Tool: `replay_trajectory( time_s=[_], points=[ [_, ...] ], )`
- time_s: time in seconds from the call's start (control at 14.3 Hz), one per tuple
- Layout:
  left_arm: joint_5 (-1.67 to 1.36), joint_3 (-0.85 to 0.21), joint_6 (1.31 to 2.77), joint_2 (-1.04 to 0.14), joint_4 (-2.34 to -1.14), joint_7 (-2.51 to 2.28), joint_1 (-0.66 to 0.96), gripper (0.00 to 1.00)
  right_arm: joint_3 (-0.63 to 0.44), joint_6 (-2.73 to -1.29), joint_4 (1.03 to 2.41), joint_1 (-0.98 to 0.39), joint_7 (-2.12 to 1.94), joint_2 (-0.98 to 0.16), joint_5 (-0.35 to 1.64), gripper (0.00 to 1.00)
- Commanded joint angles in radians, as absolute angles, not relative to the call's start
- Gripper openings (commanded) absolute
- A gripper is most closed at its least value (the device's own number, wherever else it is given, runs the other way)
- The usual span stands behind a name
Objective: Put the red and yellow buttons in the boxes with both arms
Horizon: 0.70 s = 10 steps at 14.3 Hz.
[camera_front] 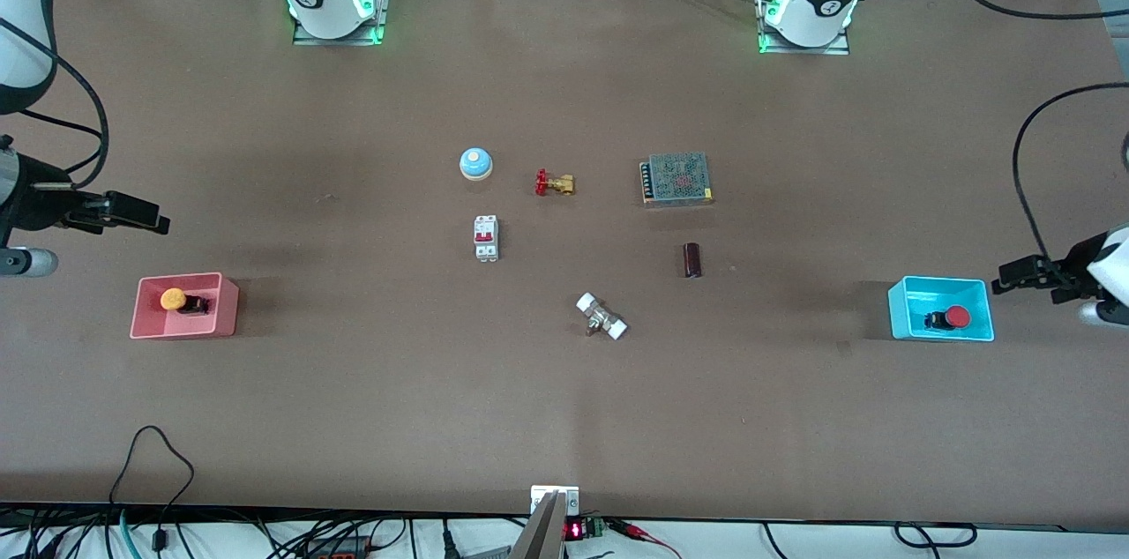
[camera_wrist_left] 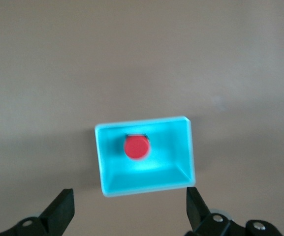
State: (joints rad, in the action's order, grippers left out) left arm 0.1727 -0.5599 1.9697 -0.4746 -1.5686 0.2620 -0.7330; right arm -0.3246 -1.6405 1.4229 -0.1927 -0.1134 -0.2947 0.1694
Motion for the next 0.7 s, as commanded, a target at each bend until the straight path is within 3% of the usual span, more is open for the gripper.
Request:
replay_trajectory(
  time_s=[0.0, 0.21, 0.42, 0.63],
  points=[
    [0.181, -0.652, 1.789, -0.402, -1.549, 0.117, -0.735, 1.00, -0.247, -1.623, 1.443, -0.149, -0.066, -0.238, 0.105, 1.00],
    [0.181, -0.759, 1.649, -0.330, -1.549, -0.016, -0.736, 1.00, -0.164, -1.617, 1.454, -0.095, -0.061, -0.204, 0.023, 1.00],
    [0.178, -0.839, 1.569, -0.281, -1.548, -0.121, -0.738, 1.00, -0.169, -1.530, 1.471, -0.097, -0.043, -0.164, 0.017, 1.00],
    [0.179, -0.816, 1.497, -0.276, -1.493, -0.166, -0.642, 1.00, -0.170, -1.562, 1.558, -0.095, -0.044, -0.094, 0.015, 1.00]
  ],
)
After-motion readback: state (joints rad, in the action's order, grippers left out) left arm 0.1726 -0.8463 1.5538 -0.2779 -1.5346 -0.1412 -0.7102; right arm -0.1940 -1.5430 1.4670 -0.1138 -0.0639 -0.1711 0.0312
